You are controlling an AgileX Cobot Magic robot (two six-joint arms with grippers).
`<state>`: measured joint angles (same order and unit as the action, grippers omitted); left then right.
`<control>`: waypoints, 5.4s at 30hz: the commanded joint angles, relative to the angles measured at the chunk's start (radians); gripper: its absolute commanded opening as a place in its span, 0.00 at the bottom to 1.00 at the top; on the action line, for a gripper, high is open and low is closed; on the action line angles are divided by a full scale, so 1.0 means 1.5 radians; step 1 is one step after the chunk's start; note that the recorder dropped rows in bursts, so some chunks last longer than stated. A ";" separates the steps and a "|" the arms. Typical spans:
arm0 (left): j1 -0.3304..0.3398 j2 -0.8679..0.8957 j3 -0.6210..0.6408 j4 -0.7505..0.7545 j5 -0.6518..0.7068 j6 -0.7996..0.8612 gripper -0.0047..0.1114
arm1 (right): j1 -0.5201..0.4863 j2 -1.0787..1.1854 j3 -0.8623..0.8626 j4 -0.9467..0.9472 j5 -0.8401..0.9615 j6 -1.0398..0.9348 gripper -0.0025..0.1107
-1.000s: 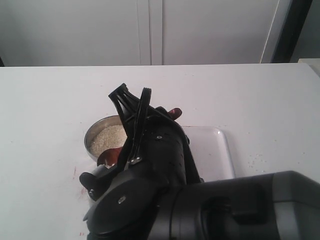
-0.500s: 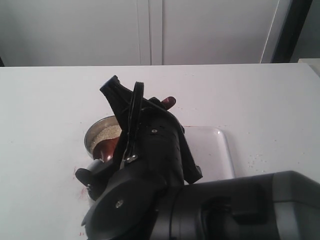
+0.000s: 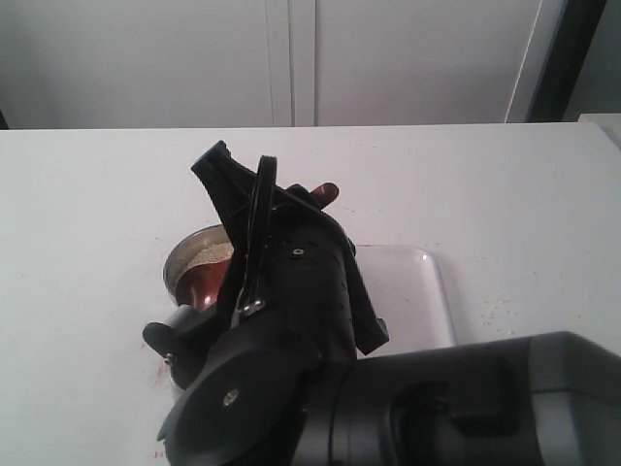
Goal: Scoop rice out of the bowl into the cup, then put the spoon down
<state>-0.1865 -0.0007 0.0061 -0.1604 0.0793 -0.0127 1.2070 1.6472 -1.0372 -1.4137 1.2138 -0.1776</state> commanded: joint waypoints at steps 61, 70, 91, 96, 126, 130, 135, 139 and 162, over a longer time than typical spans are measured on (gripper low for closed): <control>-0.001 0.000 -0.004 -0.007 -0.002 -0.004 0.16 | -0.347 0.067 -0.008 0.807 -0.269 0.684 0.02; -0.001 0.000 -0.004 -0.007 -0.002 -0.004 0.16 | -0.347 0.085 -0.008 0.733 -0.284 0.782 0.02; -0.001 0.000 -0.004 -0.007 -0.002 -0.004 0.16 | -0.369 0.124 -0.006 0.766 -0.307 0.780 0.02; -0.001 0.000 -0.004 -0.007 -0.002 -0.004 0.16 | -0.386 0.127 -0.006 0.765 -0.300 0.779 0.02; -0.001 0.000 -0.004 -0.007 -0.002 -0.004 0.16 | -0.386 0.093 -0.006 0.755 -0.330 0.704 0.30; -0.001 0.000 -0.004 -0.007 -0.002 -0.004 0.16 | -0.385 0.042 -0.006 0.755 -0.287 0.622 0.28; -0.001 0.000 -0.004 -0.007 -0.002 -0.004 0.16 | -0.354 -0.044 0.030 0.750 -0.259 0.541 0.15; -0.001 0.000 -0.004 -0.007 -0.002 -0.004 0.16 | -0.317 -0.126 0.078 0.750 -0.261 0.525 0.06; -0.001 0.000 -0.004 -0.007 -0.002 -0.004 0.16 | -0.251 -0.418 0.181 0.751 -0.235 0.497 0.02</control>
<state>-0.1865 -0.0007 0.0061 -0.1604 0.0793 -0.0127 0.8286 1.0287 -0.7711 -0.2853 0.8637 0.5805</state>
